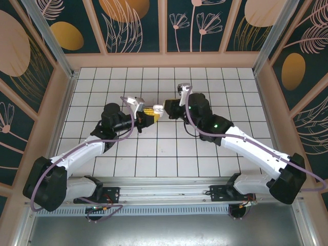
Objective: Insert wireless bluetooth earbuds into charging case
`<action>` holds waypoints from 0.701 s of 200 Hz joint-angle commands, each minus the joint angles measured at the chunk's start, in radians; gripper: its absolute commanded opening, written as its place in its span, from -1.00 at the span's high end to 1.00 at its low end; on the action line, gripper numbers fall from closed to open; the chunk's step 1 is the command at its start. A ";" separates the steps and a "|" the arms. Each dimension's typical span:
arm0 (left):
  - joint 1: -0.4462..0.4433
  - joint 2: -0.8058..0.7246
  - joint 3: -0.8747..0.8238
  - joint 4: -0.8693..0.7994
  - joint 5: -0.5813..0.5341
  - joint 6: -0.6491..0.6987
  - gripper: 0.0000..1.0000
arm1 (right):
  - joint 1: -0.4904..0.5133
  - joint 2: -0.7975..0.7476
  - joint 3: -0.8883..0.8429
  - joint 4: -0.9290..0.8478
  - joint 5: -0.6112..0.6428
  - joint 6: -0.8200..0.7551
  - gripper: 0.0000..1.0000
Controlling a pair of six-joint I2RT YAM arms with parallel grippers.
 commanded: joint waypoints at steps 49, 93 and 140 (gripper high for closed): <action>-0.005 -0.063 -0.050 -0.201 -0.357 -0.003 0.77 | -0.184 0.094 -0.209 0.082 -0.381 0.156 0.69; -0.006 -0.076 -0.074 -0.239 -0.419 -0.009 0.77 | -0.184 0.409 -0.154 0.016 -0.411 0.144 0.69; -0.006 -0.079 -0.081 -0.261 -0.425 0.007 0.77 | -0.171 0.613 -0.014 -0.134 -0.327 0.077 0.46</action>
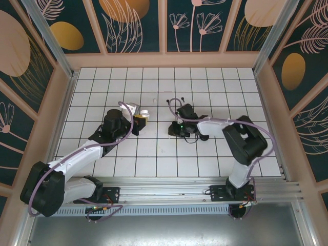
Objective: Insert wireless bluetooth earbuds into charging case
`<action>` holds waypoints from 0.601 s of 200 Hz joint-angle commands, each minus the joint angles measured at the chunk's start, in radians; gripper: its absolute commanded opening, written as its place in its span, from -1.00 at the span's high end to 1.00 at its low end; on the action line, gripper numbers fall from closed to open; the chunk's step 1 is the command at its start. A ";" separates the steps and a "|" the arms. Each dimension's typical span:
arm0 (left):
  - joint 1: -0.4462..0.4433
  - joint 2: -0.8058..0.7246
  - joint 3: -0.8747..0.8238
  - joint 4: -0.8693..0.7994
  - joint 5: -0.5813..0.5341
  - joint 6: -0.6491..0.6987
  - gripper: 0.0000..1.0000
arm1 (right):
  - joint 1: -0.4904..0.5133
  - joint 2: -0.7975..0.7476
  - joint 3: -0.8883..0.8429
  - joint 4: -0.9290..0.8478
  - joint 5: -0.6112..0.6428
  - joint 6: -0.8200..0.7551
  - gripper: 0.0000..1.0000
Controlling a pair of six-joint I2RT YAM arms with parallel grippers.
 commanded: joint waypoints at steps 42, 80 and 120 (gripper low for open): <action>-0.004 -0.028 -0.023 -0.013 -0.027 0.019 0.77 | 0.022 -0.062 0.145 -0.249 0.292 -0.027 0.19; -0.004 -0.018 -0.024 -0.005 -0.021 0.024 0.77 | 0.066 -0.140 0.106 -0.212 0.283 -0.027 0.27; -0.004 -0.018 -0.029 -0.001 -0.022 0.025 0.77 | 0.205 -0.037 0.249 -0.382 0.473 -0.089 0.45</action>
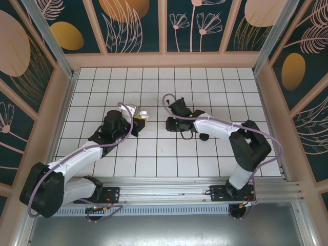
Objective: Insert wireless bluetooth earbuds into charging case
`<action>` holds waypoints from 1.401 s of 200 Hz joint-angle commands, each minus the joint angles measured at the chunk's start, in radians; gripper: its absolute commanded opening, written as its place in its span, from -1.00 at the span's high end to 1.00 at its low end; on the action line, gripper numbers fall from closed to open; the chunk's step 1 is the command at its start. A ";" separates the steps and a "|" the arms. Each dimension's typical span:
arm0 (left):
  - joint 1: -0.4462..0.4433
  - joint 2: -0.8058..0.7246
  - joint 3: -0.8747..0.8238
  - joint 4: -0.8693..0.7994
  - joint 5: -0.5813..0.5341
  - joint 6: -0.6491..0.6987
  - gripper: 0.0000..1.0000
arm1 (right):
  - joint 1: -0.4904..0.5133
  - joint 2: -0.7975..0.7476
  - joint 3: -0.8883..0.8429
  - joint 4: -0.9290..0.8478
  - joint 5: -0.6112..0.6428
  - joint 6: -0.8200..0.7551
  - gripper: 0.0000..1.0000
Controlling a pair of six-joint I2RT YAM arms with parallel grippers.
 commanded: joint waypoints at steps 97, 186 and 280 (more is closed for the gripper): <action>-0.004 -0.075 -0.051 -0.030 -0.059 0.033 0.77 | 0.141 0.295 0.319 -0.373 0.291 0.064 0.53; -0.004 -0.075 -0.053 -0.032 -0.058 0.034 0.77 | 0.143 0.346 0.317 -0.371 0.309 0.062 0.63; -0.003 -0.081 -0.054 -0.031 -0.056 0.035 0.77 | 0.144 0.315 0.336 -0.416 0.369 0.070 0.66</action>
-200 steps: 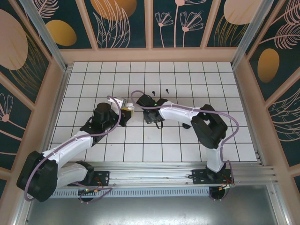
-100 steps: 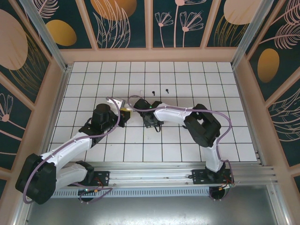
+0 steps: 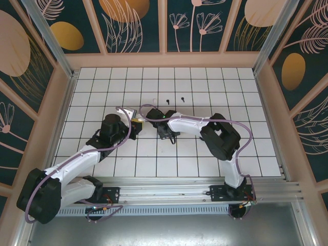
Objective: Insert wireless bluetooth earbuds into charging case
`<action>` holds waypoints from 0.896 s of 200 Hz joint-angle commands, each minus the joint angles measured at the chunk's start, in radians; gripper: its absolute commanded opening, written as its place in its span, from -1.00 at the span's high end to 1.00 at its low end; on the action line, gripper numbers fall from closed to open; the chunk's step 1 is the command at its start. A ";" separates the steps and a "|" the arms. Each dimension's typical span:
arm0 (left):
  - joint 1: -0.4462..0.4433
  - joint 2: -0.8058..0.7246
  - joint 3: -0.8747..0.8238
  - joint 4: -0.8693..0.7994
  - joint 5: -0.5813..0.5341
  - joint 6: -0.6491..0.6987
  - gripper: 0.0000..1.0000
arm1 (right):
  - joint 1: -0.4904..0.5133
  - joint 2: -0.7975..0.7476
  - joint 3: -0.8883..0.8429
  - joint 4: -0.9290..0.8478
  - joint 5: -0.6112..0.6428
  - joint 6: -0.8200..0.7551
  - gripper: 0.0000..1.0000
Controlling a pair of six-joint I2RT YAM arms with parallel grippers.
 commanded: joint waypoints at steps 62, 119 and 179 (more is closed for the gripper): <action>-0.004 -0.015 0.000 -0.001 -0.005 0.014 0.77 | -0.006 0.025 0.010 -0.012 0.006 0.011 0.66; -0.004 -0.018 0.000 -0.008 -0.008 0.015 0.77 | -0.024 0.051 0.000 0.008 -0.030 0.003 0.78; -0.004 -0.034 -0.003 -0.017 -0.019 0.013 0.77 | -0.042 -0.077 -0.052 0.107 -0.174 0.012 1.00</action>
